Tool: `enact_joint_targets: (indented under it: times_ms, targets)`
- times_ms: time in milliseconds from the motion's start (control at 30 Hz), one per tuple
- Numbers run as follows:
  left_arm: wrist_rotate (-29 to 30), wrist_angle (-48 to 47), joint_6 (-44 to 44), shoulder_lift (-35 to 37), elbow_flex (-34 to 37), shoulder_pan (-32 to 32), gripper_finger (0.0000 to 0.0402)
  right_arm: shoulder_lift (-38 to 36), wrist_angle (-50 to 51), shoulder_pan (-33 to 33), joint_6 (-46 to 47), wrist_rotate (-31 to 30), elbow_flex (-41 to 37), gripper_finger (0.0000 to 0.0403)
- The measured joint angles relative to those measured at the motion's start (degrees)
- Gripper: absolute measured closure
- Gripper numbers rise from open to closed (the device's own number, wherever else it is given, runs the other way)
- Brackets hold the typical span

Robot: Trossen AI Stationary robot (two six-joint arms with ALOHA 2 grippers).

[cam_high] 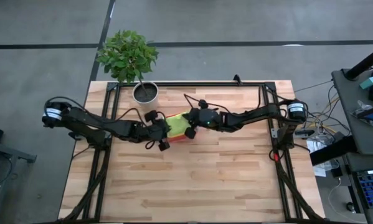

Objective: Fold microfiber towels
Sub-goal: Put the folded green microfiber cloth into the pink bin, then return to Home Position

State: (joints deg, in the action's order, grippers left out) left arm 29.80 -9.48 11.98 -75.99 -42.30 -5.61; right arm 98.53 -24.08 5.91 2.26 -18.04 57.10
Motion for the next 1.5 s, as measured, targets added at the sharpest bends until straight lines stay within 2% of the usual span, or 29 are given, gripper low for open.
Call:
enact_joint_targets:
  times_ms: [133, 333, 600, 800, 1000, 1100, 1167, 1333, 1400, 1500]
  targets:
    - [8.01, 1.45, -3.32, 0.15, 0.75, 1.04, 0.0371, -0.31, -1.26, 0.45, -0.78, 0.04, 0.00, 0.0394]
    - [8.51, 1.60, 1.85, -4.58, 2.47, 4.32, 0.0371, 3.95, -5.34, 2.42, 0.31, -0.03, 0.02, 0.0394]
    - [8.43, 1.89, 6.17, -9.41, 2.49, 4.50, 0.0371, 8.76, -5.54, 2.99, 3.11, -0.11, 0.00, 0.0394]
    - [8.06, 0.45, 5.34, -6.97, 1.37, 3.80, 0.0371, 4.78, -4.57, 2.16, 0.82, -0.10, -0.49, 0.0394]
    - [7.50, 1.09, 0.69, 0.35, 1.63, -1.42, 0.0371, -5.13, -5.32, -2.36, -4.40, 0.00, -6.14, 0.0394]
    - [2.88, 1.59, -4.99, 4.48, 2.16, -5.91, 0.0371, -11.29, -6.88, -4.88, -10.26, 0.96, -11.50, 0.0394]
    - [-2.62, 2.03, -7.52, 7.30, 2.72, -7.90, 0.0371, -15.69, -8.36, -5.79, -13.74, 4.30, -15.67, 0.0394]
    - [-15.41, 15.80, -12.39, 15.58, 9.56, -8.20, 0.0371, -25.90, -16.59, -6.04, -13.74, 15.06, -26.40, 0.0394]
    - [-17.59, 20.65, -14.21, 19.01, 13.69, -7.77, 0.0371, -29.42, -20.75, -6.27, -13.57, 15.89, -30.80, 0.0394]
    - [-17.78, 26.08, -15.34, 24.63, 19.15, -6.78, 0.0371, -34.72, -22.62, -6.76, -13.70, 16.21, -36.49, 0.0394]
